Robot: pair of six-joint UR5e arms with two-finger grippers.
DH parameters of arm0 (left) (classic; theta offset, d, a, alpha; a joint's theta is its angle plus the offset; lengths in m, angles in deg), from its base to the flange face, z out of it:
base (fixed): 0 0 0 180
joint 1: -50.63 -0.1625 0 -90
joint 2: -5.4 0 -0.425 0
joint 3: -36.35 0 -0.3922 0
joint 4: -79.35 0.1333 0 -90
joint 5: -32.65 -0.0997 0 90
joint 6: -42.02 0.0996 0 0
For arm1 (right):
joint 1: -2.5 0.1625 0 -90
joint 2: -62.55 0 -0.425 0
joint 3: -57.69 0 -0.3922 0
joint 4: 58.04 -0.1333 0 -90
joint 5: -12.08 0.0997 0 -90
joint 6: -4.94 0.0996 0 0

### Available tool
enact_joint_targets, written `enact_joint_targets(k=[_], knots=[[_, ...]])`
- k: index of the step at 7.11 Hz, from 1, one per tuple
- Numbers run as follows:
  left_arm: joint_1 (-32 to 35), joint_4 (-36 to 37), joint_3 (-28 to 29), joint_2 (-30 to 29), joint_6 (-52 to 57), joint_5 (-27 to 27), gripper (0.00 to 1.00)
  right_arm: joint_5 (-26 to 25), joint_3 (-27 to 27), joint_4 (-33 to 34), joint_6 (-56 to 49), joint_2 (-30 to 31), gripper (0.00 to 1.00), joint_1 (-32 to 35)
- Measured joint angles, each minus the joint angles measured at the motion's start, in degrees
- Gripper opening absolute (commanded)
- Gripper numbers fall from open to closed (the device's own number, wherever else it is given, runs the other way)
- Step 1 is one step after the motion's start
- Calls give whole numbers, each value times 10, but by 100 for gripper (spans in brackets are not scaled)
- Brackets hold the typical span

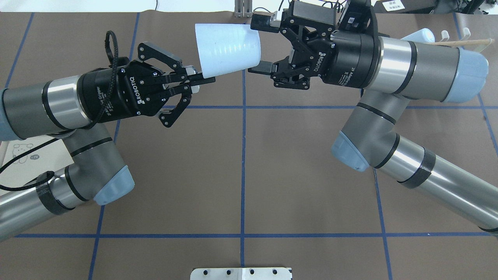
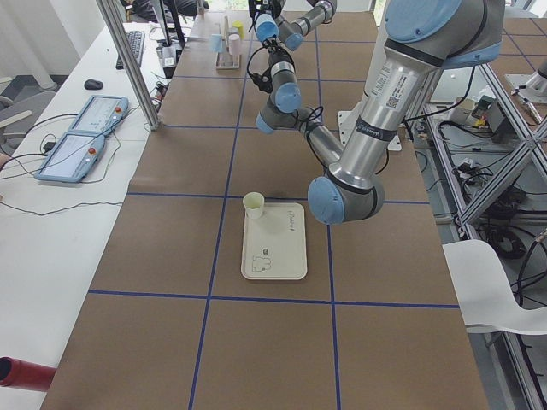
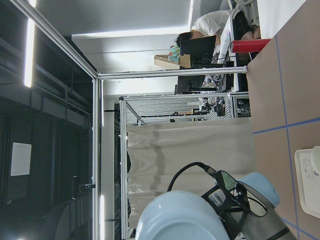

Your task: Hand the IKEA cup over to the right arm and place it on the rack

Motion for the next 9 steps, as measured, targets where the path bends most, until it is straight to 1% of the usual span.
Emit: enact_joint_targets(k=[1,3,4,5,6,7,8,9], knots=[[0,0,0,0,0,0,0,-1,0,0,-1,0,90,-1],[-3,0,0,0,-1,0,0,-3,1,1,-4,-1,89,-2],[-5,0,0,-2,-1,0,0,-3,1,1,-6,0,85,-2],[-5,0,0,-4,-1,0,0,-4,2,1,-7,0,70,-2],[-6,0,0,-5,-1,0,19,-4,3,1,-7,0,50,-2],[-6,0,1,-5,0,0,76,-4,3,1,-7,0,34,-2],[-6,1,1,-4,2,0,100,-4,3,2,-7,0,27,-1],[-6,1,2,-3,5,0,100,-4,3,1,-7,1,26,-1]])
